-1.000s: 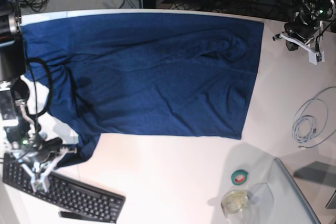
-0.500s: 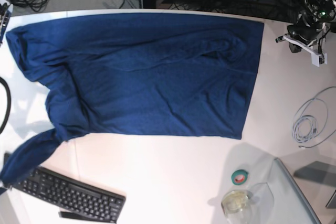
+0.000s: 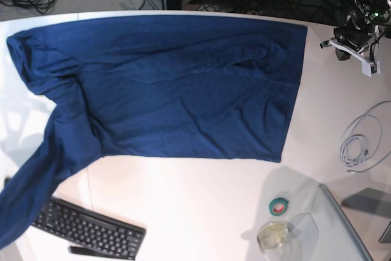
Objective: Layout the t-shirt on the table in an organized manner, then fold the t-shirt properly
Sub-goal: 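Lift the held sleeve with the right gripper and pull it outward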
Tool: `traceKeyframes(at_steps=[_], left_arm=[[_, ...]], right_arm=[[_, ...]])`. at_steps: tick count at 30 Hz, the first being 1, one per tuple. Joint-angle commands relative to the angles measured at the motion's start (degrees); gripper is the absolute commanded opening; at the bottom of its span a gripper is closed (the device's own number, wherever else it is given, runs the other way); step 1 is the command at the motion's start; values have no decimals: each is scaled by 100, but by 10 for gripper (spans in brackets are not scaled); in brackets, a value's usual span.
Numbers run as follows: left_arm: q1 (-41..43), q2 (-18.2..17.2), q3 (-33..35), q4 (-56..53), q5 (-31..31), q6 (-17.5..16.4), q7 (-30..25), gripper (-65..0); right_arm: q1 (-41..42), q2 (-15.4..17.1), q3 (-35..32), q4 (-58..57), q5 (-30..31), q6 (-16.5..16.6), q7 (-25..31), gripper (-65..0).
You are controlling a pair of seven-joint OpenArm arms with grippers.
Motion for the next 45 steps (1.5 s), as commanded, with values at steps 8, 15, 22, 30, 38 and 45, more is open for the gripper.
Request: traceKeyframes(at_steps=[8, 15, 22, 30, 38, 45], left_arm=[[92, -96, -34, 365, -72, -19, -72, -650], [119, -96, -34, 506, -90, -27, -63, -650], [119, -78, -34, 506, -99, -27, -63, -650], [180, -78, -34, 497, -99, -27, -63, -650], [206, -87, -34, 506, -108, -27, -72, -650], [198, -87, -34, 506, -108, -27, -63, -650]], right_arm=[[579, 433, 37, -206, -27, 128, 613, -650], [922, 451, 37, -311, -27, 383, 622, -650], [1511, 477, -605, -452, -27, 392, 631, -650], [1942, 583, -1440, -1208, -27, 392, 1361, -650], [2294, 530, -1440, -1524, -27, 409, 1387, -650], [2461, 363, -1563, -1524, -27, 831, 1387, -650]])
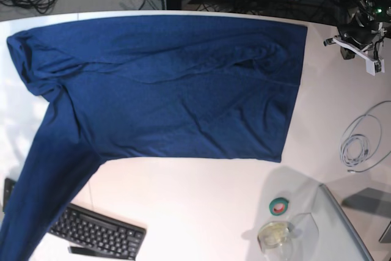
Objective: Layout the t-shirt on the table in an organized manner, then fold the t-shirt properly
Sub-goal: 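Lift the held sleeve with the right gripper and pull it outward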
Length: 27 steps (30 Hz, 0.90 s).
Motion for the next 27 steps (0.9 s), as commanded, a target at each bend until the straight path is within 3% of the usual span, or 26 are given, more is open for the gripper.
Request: traceKeyframes(at_steps=[1, 17, 27], left_arm=[[-3, -93, -25, 115, -60, -10, -104, -650], [-3, -93, -25, 115, -60, -10, -104, -650], [-3, -85, -16, 115, -60, -10, -104, -650]], right_arm=[[227, 77, 37, 78, -6, -17, 191, -650], [7, 50, -588, 78, 3, 10, 183, -650], [324, -284, -614, 69, 3, 19, 191, -650]])
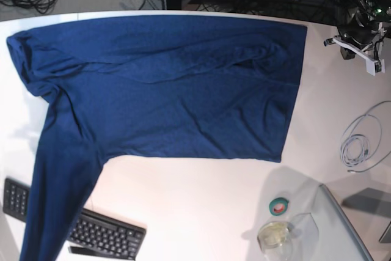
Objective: Layout the t-shirt on the table in an organized manner, then fold the t-shirt properly
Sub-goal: 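Lift the held sleeve with the right gripper and pull it outward, then release the sleeve and bring the right gripper over the shirt body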
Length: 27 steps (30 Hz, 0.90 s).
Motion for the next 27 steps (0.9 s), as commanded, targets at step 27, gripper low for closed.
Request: traceKeyframes(at_steps=[27], left_arm=[[32, -43, -27, 484, -3, -10, -96, -650]], right_arm=[[1243, -1571, -563, -1920, 34, 419, 892, -650]])
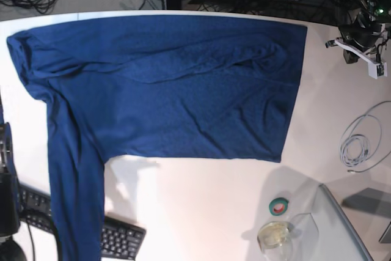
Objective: Layout the t-shirt on the table in an organized manner, then fold the t-shirt properly
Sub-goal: 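Release the sleeve and bring the right gripper over the shirt body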
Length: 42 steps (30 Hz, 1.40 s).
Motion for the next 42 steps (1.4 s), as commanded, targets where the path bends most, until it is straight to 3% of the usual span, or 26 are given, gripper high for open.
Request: traceKeyframes(at_steps=[1, 5, 14, 24, 28, 34, 42], left_arm=[[-1, -76, -27, 134, -44, -8, -96, -650], [8, -76, -27, 134, -44, -8, -96, -650], [8, -76, -27, 126, -44, -8, -96, -650], [-1, -76, -27, 126, -44, -8, -96, -650], [-36, -85, -1, 108, -44, -8, -96, -650], [-45, -85, 17, 126, -70, -8, -96, -650], [-45, -102, 17, 134, -62, -8, -96, -650]], right_arm=[[279, -13, -14, 38, 32, -23, 169, -650], [296, -189, -49, -76, 32, -23, 178, -650], [296, -206, -58, -76, 32, -23, 125, -650], [165, 558, -5, 319, 32, -58, -526, -650], [15, 857, 30, 829, 32, -67, -1079, -650], [-653, 1121, 390, 2122, 32, -691, -1915, -650], [-2192, 1121, 1076, 4381, 32, -726, -3181, -650]])
